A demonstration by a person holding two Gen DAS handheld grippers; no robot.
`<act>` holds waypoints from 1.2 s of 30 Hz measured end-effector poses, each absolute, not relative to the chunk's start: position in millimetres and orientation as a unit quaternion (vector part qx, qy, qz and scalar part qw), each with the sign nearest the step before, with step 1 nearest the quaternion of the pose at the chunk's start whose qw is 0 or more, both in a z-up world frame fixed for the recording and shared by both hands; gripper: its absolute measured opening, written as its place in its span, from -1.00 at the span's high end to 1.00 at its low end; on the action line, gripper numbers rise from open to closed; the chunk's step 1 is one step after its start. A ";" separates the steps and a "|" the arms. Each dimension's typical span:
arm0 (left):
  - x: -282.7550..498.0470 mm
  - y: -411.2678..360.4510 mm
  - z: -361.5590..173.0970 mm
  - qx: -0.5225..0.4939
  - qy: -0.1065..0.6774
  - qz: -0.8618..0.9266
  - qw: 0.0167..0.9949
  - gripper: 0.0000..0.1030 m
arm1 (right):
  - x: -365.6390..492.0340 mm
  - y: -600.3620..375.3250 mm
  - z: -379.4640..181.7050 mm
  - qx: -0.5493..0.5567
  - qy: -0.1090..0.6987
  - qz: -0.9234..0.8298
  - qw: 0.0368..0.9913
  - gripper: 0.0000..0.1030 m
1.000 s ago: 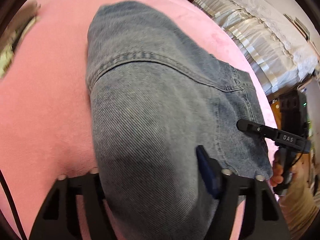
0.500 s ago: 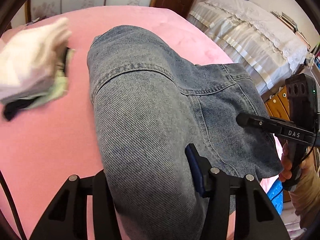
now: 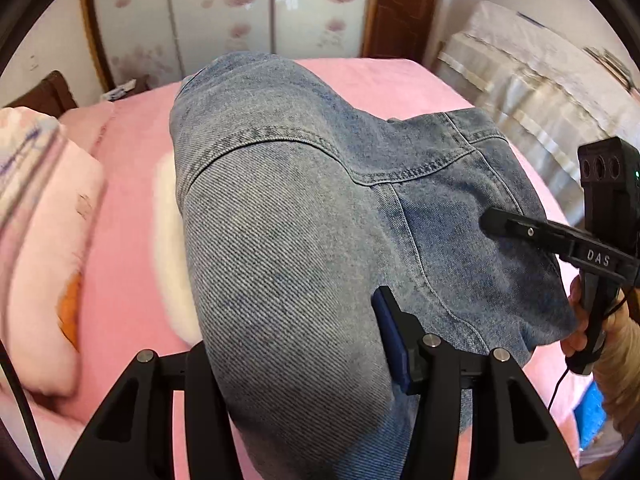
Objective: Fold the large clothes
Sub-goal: 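Carry the bundle onto the stack of folded clothes and open both tools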
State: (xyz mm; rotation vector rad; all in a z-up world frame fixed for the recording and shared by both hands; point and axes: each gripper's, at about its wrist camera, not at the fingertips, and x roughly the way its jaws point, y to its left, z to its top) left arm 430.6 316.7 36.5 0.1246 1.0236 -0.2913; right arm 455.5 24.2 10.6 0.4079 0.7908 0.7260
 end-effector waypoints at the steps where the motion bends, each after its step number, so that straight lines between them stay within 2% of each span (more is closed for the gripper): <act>1: 445.4 329.1 35.7 0.059 0.487 -0.133 0.861 0.00 | 475.0 40.3 7.7 0.194 0.373 0.343 0.840 0.62; 7: 538.3 399.7 -24.6 0.044 0.496 -0.098 0.862 -0.11 | 568.0 103.1 -53.4 0.197 0.395 0.322 0.838 0.61; 10: 563.4 422.7 -84.0 0.033 0.516 -0.034 0.855 -0.49 | 594.8 126.3 -104.9 0.162 0.437 0.296 0.834 0.56; 12: 567.2 440.4 -103.0 0.003 0.498 -0.024 0.867 -0.64 | 593.6 130.1 -121.8 0.158 0.421 0.301 0.841 0.54; 13: 566.5 447.5 -107.3 -0.015 0.494 -0.024 0.869 -0.81 | 590.4 130.1 -124.3 0.154 0.408 0.307 0.846 0.51; 15: 563.5 463.3 -112.2 -0.049 0.490 -0.037 0.870 -0.83 | 588.3 130.7 -124.5 0.144 0.402 0.316 0.847 0.47; 18: 552.4 452.6 -108.1 -0.016 0.471 -0.020 0.882 -0.96 | 581.4 134.7 -114.8 0.121 0.408 0.313 0.849 0.41; 21: 541.6 441.2 -100.5 -0.002 0.456 0.009 0.890 -0.96 | 571.6 136.5 -100.2 0.094 0.418 0.283 0.858 0.32; 26: 504.1 415.8 -71.4 -0.035 0.445 0.034 0.894 -0.96 | 529.1 107.4 -68.5 0.091 0.419 0.274 0.861 0.30; 36: 361.4 317.2 2.5 -0.035 0.463 0.053 0.884 -0.96 | 399.8 17.4 5.7 0.134 0.438 0.263 0.849 0.28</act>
